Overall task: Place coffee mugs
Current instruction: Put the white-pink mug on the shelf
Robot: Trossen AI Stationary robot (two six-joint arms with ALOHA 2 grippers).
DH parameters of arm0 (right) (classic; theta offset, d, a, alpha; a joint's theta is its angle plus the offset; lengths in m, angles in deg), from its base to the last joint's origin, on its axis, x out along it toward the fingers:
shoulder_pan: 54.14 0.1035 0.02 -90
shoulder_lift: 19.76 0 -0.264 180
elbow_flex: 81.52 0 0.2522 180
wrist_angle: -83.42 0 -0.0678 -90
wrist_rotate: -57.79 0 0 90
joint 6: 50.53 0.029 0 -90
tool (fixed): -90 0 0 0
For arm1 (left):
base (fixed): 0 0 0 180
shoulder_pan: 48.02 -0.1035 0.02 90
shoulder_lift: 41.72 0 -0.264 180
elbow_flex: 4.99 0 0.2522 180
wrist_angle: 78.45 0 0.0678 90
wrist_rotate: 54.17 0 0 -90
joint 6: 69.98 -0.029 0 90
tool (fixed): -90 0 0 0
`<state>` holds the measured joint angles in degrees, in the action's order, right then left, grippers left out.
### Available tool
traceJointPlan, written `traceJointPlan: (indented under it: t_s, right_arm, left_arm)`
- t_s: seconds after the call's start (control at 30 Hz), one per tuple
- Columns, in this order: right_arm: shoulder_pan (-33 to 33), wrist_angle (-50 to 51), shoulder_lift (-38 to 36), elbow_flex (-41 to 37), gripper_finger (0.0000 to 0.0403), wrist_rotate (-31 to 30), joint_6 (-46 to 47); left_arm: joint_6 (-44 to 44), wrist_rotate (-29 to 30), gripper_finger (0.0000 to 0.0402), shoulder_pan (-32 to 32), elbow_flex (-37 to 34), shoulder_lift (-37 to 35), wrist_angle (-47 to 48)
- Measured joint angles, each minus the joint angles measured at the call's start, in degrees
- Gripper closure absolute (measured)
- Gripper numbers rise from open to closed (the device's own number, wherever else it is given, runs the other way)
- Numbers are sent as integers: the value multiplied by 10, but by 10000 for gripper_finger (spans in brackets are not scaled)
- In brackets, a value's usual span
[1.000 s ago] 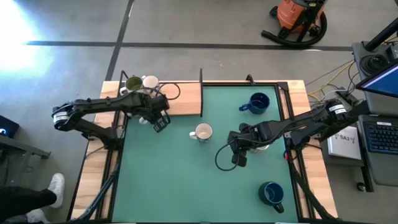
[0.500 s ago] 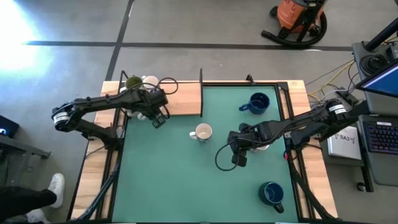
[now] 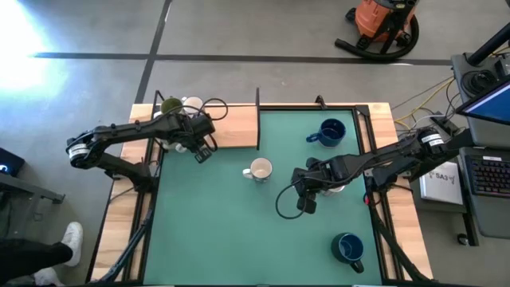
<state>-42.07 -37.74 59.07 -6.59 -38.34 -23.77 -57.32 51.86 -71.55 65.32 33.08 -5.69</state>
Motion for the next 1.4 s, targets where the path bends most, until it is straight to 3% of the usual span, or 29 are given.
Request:
traceJointPlan:
  t_s: [0.27, 1.4]
  right_arm:
    - [0, 0, 0, 0, 268, 0, 0]
    - [0, 0, 0, 0, 268, 0, 0]
  left_arm:
    - [-3, 27, 353, 0, 0, 0, -1]
    - [-52, 46, 354, -19, 0, 0, -73]
